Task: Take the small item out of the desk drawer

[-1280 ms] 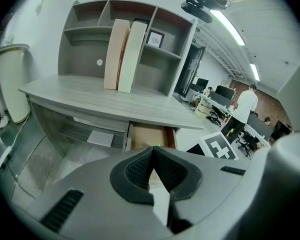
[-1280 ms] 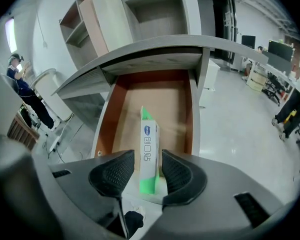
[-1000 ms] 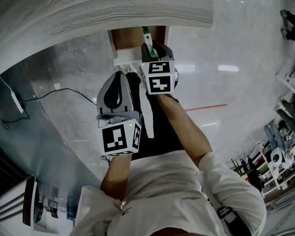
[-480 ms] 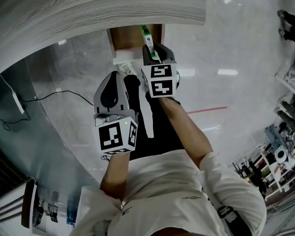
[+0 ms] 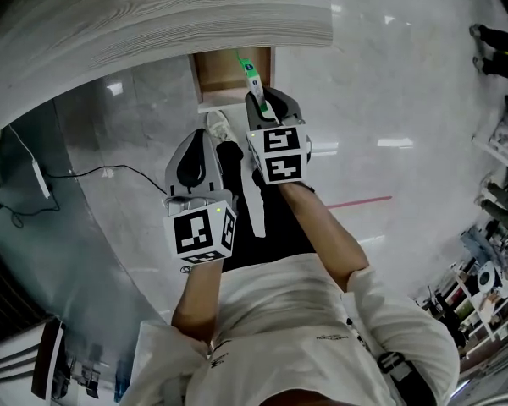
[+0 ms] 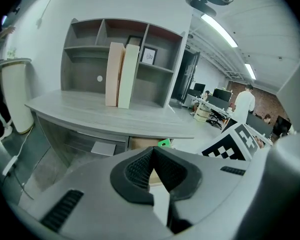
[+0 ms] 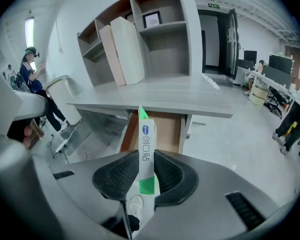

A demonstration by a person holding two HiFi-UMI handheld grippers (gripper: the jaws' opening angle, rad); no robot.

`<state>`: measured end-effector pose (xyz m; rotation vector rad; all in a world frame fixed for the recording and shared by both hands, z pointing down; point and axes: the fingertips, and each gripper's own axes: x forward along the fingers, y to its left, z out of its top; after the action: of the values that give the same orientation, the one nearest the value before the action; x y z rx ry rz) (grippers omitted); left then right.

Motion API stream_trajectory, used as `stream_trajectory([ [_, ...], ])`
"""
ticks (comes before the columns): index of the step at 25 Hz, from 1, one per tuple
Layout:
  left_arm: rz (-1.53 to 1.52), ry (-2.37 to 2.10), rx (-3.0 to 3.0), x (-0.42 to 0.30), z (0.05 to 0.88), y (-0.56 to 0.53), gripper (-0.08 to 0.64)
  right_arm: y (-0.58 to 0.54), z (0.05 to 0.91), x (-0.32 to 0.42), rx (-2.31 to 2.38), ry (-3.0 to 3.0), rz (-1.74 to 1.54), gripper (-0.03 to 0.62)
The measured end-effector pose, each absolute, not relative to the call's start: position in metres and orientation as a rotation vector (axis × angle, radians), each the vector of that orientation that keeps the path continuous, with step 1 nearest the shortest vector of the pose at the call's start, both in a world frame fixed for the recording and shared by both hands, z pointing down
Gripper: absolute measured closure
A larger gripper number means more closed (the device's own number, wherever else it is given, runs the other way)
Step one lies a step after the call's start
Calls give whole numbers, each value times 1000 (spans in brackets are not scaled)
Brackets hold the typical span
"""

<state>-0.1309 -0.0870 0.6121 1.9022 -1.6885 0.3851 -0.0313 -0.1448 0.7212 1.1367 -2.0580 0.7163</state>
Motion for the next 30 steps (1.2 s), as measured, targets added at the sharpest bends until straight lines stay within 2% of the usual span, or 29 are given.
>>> stream_trajectory([
  [30,374,-1801,2102,-115,444,-60,545,-101,481,-18,1154,-2359,548,472],
])
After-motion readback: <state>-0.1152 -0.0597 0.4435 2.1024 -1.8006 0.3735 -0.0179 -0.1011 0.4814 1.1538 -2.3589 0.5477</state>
